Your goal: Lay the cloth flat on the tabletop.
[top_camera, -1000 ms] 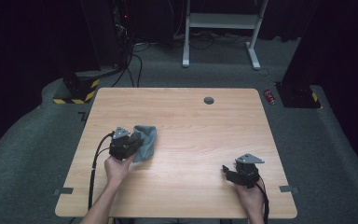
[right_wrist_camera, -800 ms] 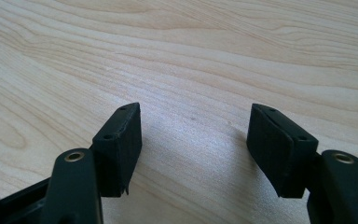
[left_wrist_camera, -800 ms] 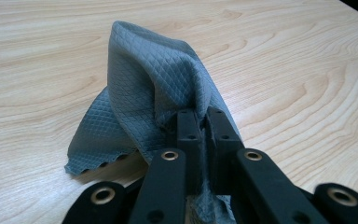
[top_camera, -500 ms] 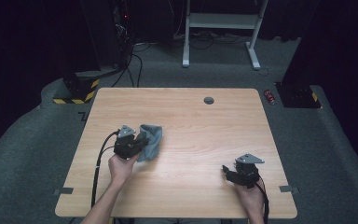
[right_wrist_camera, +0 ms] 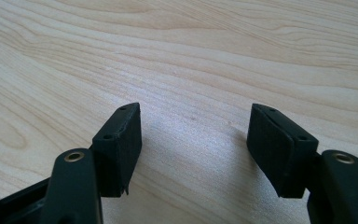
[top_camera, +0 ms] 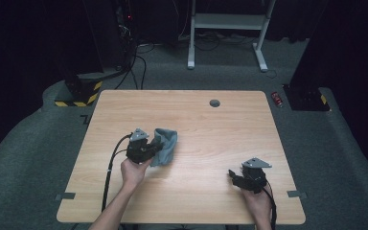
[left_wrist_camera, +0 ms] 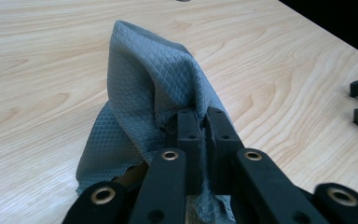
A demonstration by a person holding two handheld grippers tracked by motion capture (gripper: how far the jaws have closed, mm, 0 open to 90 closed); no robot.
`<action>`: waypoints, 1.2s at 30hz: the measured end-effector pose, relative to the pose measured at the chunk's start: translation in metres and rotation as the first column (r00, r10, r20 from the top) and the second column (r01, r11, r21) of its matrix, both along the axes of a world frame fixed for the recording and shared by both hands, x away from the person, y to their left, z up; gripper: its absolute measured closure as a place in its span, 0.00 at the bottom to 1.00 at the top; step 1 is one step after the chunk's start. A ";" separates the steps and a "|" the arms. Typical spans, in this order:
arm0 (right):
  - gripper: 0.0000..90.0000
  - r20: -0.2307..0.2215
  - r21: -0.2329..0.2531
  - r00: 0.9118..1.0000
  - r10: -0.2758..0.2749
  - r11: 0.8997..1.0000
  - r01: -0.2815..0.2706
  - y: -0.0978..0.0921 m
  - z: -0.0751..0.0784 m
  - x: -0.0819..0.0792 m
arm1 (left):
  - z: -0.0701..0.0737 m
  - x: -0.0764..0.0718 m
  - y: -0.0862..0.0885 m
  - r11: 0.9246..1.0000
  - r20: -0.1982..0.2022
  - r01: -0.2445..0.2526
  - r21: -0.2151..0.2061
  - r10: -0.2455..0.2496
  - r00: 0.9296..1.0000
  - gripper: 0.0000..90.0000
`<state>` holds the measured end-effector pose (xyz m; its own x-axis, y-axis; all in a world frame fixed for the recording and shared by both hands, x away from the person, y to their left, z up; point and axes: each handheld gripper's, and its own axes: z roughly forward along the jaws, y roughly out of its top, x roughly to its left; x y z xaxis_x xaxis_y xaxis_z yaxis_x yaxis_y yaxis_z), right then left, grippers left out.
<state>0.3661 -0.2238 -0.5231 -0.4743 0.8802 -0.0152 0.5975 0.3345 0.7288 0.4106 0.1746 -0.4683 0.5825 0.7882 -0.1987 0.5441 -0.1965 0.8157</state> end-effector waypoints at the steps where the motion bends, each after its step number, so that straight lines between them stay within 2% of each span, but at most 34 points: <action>1: 0.39 0.000 0.000 1.000 0.000 1.000 0.000 0.000 0.000 0.000 | 0.000 0.000 -0.004 1.000 -0.001 0.011 0.003 -0.011 1.000 0.95; 9: 0.39 0.000 0.000 1.000 0.000 1.000 0.000 0.000 0.000 0.000 | 0.005 0.001 -0.025 0.998 0.015 0.064 0.009 -0.064 0.998 0.95; 15: 0.39 0.000 0.000 1.000 0.000 1.000 0.000 0.000 0.000 0.000 | 0.001 0.001 -0.041 0.995 0.000 0.101 0.008 -0.101 0.995 0.95; 20: 0.39 0.000 0.000 1.000 0.000 1.000 0.000 0.000 0.000 0.000 | 0.001 0.001 -0.048 0.993 0.002 0.117 0.006 -0.117 0.993 0.95; 21: 0.39 0.000 0.000 1.000 0.000 1.000 0.000 0.000 0.000 0.000 | 0.001 0.000 -0.051 0.991 0.008 0.130 0.016 -0.130 0.992 0.95; 36: 0.39 0.000 0.000 1.000 0.000 1.000 0.000 0.000 0.000 0.000 | -0.006 0.001 -0.070 0.987 -0.001 0.161 0.028 -0.161 0.987 0.94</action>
